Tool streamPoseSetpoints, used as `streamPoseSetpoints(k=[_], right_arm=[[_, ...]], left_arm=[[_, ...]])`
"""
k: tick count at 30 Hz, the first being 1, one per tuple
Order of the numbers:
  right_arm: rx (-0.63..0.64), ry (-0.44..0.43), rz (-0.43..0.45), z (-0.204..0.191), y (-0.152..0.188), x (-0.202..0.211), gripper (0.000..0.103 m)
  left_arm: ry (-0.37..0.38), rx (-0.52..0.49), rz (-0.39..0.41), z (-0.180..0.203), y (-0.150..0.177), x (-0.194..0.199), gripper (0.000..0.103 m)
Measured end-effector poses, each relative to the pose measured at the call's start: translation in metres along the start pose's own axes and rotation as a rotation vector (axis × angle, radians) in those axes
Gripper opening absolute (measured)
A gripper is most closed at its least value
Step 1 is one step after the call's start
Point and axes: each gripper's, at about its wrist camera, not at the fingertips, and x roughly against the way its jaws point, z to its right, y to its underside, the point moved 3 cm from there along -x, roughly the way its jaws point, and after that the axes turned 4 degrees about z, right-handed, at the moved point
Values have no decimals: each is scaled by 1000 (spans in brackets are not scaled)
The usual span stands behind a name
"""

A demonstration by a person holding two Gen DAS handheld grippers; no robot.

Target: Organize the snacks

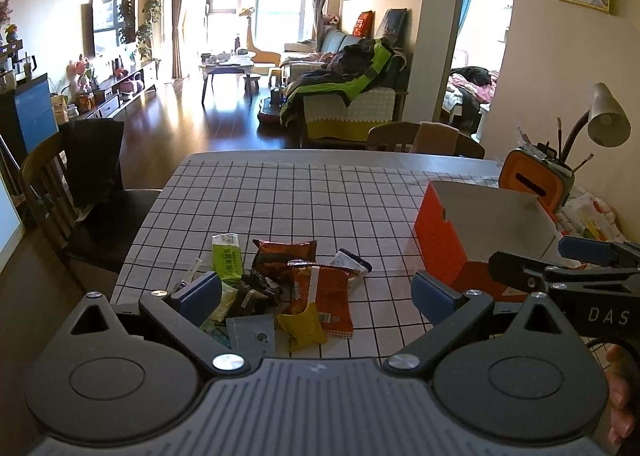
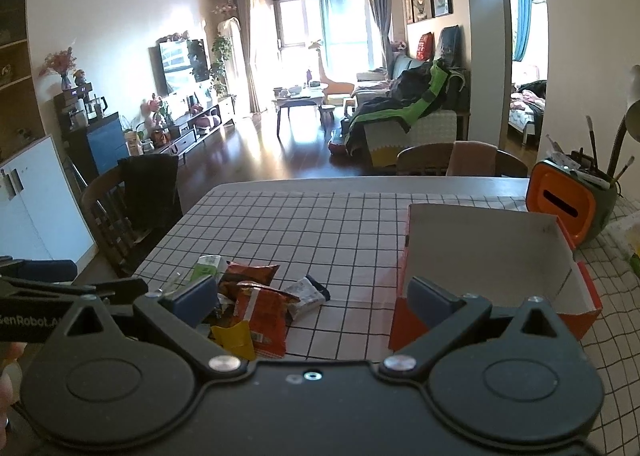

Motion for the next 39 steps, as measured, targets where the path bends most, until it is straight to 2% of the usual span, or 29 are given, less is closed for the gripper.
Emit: streamPoseSetpoints(k=[10, 19, 30, 39], right_arm=[[8, 7, -12, -5, -1, -7, 102], [26, 6, -62, -25, 0, -31, 102], [44, -28, -181, -52, 24, -83, 98], [121, -74, -257, -66, 54, -128, 91]], left_arm=[[2, 4, 0, -5, -2, -1, 102], [20, -2, -19, -39, -4, -19, 102], [24, -12, -155, -95, 31, -60, 102], [68, -70, -241, -99, 57, -96, 101]])
